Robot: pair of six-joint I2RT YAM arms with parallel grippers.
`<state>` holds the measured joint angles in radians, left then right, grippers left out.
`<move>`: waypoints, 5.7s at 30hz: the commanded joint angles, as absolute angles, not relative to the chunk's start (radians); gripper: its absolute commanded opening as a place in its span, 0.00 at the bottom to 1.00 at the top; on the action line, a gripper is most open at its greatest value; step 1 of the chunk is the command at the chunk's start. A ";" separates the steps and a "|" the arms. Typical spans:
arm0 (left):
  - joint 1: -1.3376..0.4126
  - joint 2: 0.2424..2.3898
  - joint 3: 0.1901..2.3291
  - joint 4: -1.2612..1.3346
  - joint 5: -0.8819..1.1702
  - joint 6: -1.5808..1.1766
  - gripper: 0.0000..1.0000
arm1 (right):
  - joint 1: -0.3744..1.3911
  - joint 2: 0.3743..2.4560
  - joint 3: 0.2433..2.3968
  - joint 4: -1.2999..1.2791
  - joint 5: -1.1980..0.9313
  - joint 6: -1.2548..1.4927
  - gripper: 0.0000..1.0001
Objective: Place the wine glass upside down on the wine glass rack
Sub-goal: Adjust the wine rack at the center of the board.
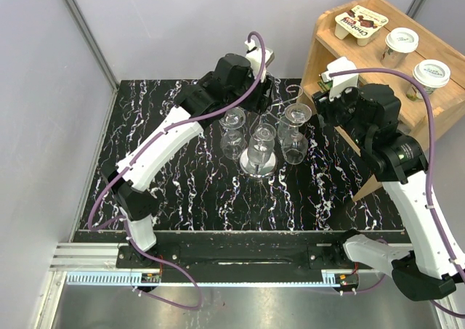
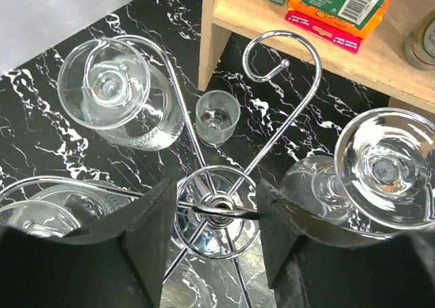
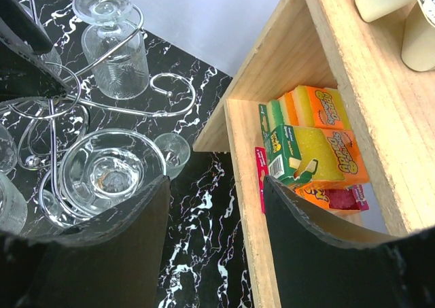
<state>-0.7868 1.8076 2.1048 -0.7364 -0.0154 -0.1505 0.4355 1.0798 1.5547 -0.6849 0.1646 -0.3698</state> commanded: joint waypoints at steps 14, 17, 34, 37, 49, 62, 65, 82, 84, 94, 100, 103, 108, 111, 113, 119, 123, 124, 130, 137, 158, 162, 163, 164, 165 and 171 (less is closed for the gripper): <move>-0.792 1.761 2.083 -0.704 -0.037 -0.008 0.36 | 0.431 1.054 1.528 -0.641 0.163 -0.374 0.63; -0.790 1.747 2.066 -0.710 -0.029 0.041 0.36 | 0.431 1.054 1.520 -0.640 0.161 -0.376 0.63; -0.750 1.787 2.190 -0.868 0.118 0.270 0.57 | 0.431 1.058 1.500 -0.666 0.161 -0.383 0.63; -0.749 1.802 2.210 -0.897 0.133 0.310 0.55 | 0.431 1.060 1.503 -0.670 0.161 -0.385 0.63; -0.744 1.763 2.233 -0.865 0.176 0.204 0.75 | 0.431 1.075 1.499 -0.690 0.153 -0.390 0.64; -0.741 1.635 2.203 -0.790 0.160 0.238 0.94 | 0.431 1.166 1.704 -0.793 -0.115 -0.399 0.66; -0.732 1.614 2.201 -0.788 0.163 0.241 0.95 | 0.431 1.175 1.712 -0.793 -0.130 -0.397 0.67; -0.494 1.437 2.036 -0.683 0.132 0.161 0.96 | 0.457 1.508 1.928 -0.755 -0.328 -0.255 0.62; -0.454 1.421 2.013 -0.677 0.152 0.152 0.96 | 0.477 1.526 1.921 -0.732 -0.313 -0.245 0.61; -0.377 1.364 1.927 -0.649 0.198 0.141 0.96 | 0.558 1.536 1.862 -0.672 -0.177 -0.238 0.56; -0.377 1.371 1.924 -0.640 0.219 0.126 0.97 | 0.560 1.503 1.858 -0.667 -0.080 -0.281 0.54; -0.376 1.377 1.922 -0.640 0.227 0.121 0.97 | 0.560 1.482 1.859 -0.673 -0.066 -0.293 0.54; -0.377 1.391 1.898 -0.635 0.296 0.123 0.97 | 0.558 1.459 1.871 -0.706 -0.034 -0.310 0.53; -0.376 1.402 1.879 -0.637 0.383 0.147 0.97 | 0.560 1.431 1.855 -0.712 -0.040 -0.318 0.53; -0.377 1.414 1.884 -0.640 0.396 0.152 0.97 | 0.560 1.420 1.855 -0.725 -0.075 -0.310 0.53; -0.376 1.434 1.899 -0.643 0.388 0.164 0.97 | 0.560 1.451 1.882 -0.779 -0.167 -0.270 0.52; -0.377 1.427 1.893 -0.646 0.377 0.169 0.97 | 0.563 1.465 1.879 -0.782 -0.198 -0.255 0.52; -0.377 1.425 1.890 -0.646 0.376 0.173 0.97 | 0.563 1.473 1.878 -0.778 -0.199 -0.253 0.53; -0.377 1.414 1.882 -0.655 0.357 0.192 0.97 | 0.565 1.516 1.881 -0.749 -0.209 -0.239 0.50; -0.376 1.387 1.867 -0.660 0.341 0.212 0.97 | 0.566 1.565 1.876 -0.718 -0.218 -0.221 0.36; -0.377 1.416 1.861 -0.658 0.308 0.180 0.98 | 0.656 1.532 1.770 -0.543 0.103 0.055 0.00; -0.377 1.425 1.864 -0.666 0.299 0.175 0.98 | 0.670 1.549 1.763 -0.529 0.173 0.129 0.00; -0.377 1.425 1.862 -0.666 0.295 0.173 0.98 | 0.676 1.548 1.761 -0.523 0.192 0.139 0.00; -0.376 1.424 1.861 -0.666 0.290 0.172 0.98 | 0.678 1.545 1.755 -0.517 0.199 0.149 0.00; -0.377 1.422 1.859 -0.666 0.288 0.173 0.98 | 0.681 1.540 1.752 -0.512 0.209 0.158 0.00; -0.377 1.419 1.855 -0.669 0.275 0.167 0.98 | 0.699 1.529 1.736 -0.486 0.279 0.215 0.00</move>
